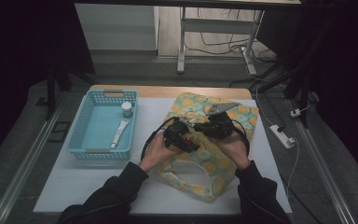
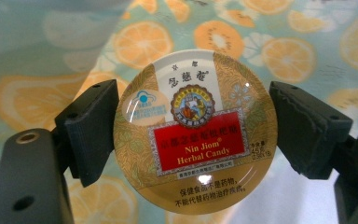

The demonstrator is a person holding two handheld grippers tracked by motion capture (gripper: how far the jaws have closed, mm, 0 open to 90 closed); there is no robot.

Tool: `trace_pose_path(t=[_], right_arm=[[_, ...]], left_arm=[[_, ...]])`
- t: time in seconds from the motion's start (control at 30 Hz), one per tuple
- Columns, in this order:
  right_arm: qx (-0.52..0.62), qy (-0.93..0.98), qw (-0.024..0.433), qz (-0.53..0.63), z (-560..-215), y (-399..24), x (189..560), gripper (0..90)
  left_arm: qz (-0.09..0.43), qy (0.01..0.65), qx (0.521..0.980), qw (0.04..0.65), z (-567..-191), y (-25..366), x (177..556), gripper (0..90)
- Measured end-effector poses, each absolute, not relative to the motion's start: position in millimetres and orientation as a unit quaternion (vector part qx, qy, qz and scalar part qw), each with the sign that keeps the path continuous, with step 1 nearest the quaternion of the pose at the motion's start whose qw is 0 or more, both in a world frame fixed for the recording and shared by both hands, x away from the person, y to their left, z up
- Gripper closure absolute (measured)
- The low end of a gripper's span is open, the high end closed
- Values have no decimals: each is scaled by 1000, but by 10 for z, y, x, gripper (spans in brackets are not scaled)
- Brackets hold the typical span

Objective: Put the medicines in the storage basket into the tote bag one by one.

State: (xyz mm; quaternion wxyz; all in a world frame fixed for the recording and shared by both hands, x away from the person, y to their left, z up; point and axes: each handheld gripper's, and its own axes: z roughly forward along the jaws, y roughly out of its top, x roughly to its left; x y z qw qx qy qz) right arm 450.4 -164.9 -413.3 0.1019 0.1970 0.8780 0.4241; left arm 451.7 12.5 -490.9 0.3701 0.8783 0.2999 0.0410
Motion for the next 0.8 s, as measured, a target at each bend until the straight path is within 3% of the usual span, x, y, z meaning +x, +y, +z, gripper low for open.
trace_pose_path(t=[0.67,0.8], right_arm=[[197,889,89,404,-4317,-1535,4526,900],[199,889,90,403,-4325,-1552,4538,900]], left_arm=[[76,324,859,390,-5190,154,4676,197],[96,320,859,388,-5220,119,4670,163]])
